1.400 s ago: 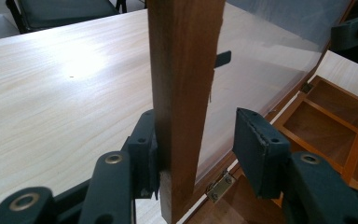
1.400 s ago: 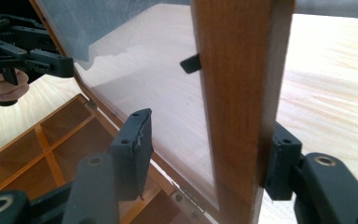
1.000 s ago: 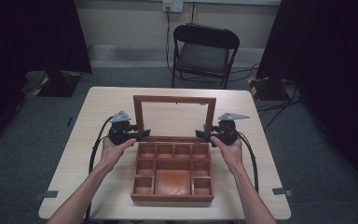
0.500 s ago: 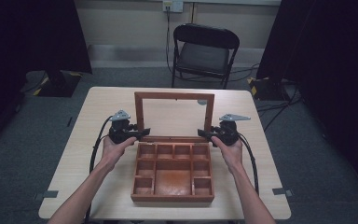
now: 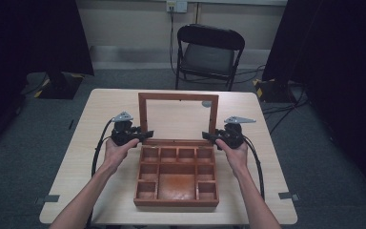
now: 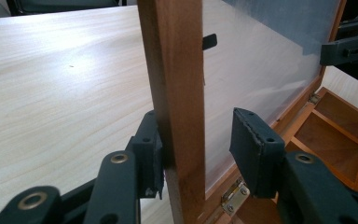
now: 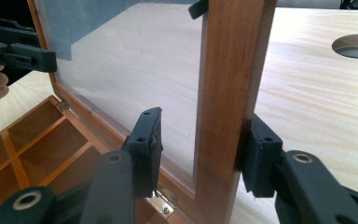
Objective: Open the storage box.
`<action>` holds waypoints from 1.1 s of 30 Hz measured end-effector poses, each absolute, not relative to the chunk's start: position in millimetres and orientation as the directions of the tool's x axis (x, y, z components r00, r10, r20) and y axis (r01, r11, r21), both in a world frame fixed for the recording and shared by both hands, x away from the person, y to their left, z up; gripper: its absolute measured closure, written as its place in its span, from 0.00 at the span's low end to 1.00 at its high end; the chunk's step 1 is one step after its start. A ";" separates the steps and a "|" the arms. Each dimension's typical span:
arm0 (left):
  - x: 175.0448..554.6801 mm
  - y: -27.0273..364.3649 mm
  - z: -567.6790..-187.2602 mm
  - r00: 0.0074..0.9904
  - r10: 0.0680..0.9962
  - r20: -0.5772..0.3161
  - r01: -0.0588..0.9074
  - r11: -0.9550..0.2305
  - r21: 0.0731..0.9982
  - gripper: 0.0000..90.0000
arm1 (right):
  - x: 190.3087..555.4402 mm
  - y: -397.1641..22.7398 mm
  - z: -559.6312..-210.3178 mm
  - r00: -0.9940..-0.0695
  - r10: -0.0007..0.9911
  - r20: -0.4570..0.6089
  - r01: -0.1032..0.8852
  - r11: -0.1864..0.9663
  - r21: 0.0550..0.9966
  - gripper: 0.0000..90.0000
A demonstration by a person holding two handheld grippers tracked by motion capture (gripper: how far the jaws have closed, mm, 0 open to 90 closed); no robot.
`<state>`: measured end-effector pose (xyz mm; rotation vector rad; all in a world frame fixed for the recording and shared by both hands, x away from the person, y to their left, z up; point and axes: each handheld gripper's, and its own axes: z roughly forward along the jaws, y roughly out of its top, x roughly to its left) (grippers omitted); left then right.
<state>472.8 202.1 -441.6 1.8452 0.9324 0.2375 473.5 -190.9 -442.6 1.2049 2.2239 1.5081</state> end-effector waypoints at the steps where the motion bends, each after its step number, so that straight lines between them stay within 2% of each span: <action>1: 472.8 202.1 -441.6 0.682 0.691 -0.240 0.492 -0.190 0.850 0.62 | 473.9 -190.8 -443.0 -0.647 0.714 0.266 0.512 0.149 0.846 0.61; 21: 478.0 199.9 -444.5 0.674 0.694 -0.251 0.512 -0.195 0.836 0.60 | 474.3 -192.0 -446.1 -0.639 0.720 0.272 0.525 0.149 0.838 0.60; 28: 481.0 199.0 -448.1 0.670 0.693 -0.268 0.531 -0.194 0.825 0.55 | 479.6 -188.1 -449.1 -0.629 0.721 0.290 0.544 0.141 0.827 0.54; 33: 481.6 196.9 -451.5 0.675 0.683 -0.279 0.533 -0.190 0.824 0.47 | 481.7 -185.2 -451.8 -0.623 0.723 0.300 0.555 0.138 0.820 0.49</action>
